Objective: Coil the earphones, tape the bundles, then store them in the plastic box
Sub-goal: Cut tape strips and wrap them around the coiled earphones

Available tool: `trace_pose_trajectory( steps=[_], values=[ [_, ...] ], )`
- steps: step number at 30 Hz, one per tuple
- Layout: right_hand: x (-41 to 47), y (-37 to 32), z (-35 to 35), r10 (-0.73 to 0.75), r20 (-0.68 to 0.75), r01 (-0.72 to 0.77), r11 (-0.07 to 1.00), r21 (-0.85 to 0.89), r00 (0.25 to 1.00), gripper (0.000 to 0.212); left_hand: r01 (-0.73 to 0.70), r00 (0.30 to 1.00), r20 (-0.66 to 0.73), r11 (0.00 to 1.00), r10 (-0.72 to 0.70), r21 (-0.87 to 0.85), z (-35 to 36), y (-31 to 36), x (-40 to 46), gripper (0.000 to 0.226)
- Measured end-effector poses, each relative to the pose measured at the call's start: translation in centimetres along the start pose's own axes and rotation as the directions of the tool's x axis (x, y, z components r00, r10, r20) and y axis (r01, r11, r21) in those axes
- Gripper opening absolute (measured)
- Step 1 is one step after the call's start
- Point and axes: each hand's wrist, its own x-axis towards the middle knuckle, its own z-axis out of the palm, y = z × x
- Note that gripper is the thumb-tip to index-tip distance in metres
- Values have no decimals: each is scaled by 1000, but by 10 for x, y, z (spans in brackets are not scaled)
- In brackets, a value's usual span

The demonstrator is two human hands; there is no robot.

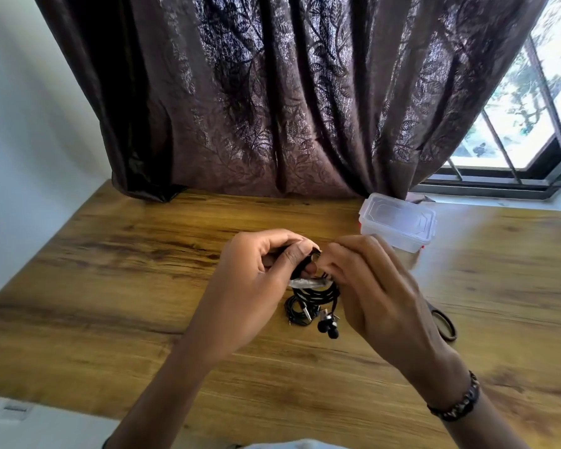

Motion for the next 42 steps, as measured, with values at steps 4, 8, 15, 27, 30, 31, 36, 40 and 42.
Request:
trace_pose_trajectory(
  steps=[4,8,15,27,30,31,36,40,42],
  values=[
    [4,-4,-5,268,-42,-252,940,228,963,12,-11,999,-46,1000,12,19,1,-1,-1,16],
    [10,-9,-12,326,-6,-314,914,257,945,27,-37,998,-58,998,40,53,1,0,-3,17],
    [9,-16,-14,465,94,-463,799,383,880,30,-73,994,-73,991,81,111,3,3,-4,17],
    [9,-15,-17,349,-18,-330,899,289,937,15,-178,984,36,960,174,216,-7,3,-5,28],
    [9,-15,-16,330,-33,-307,907,287,943,13,-260,963,21,905,269,335,-7,3,-5,28],
    [8,-15,-16,330,-32,-307,906,290,943,13,-292,952,21,883,306,368,-6,3,-5,26],
    [8,-14,-20,410,-5,-383,856,348,912,13,-247,966,-41,954,257,170,-5,7,-7,15],
    [9,-15,-22,449,36,-422,806,415,893,17,-73,997,-27,985,70,-155,-5,9,-8,11],
    [9,-15,-22,466,57,-437,772,461,883,19,-22,1000,-7,968,21,-252,-7,10,-7,12]
  ],
)
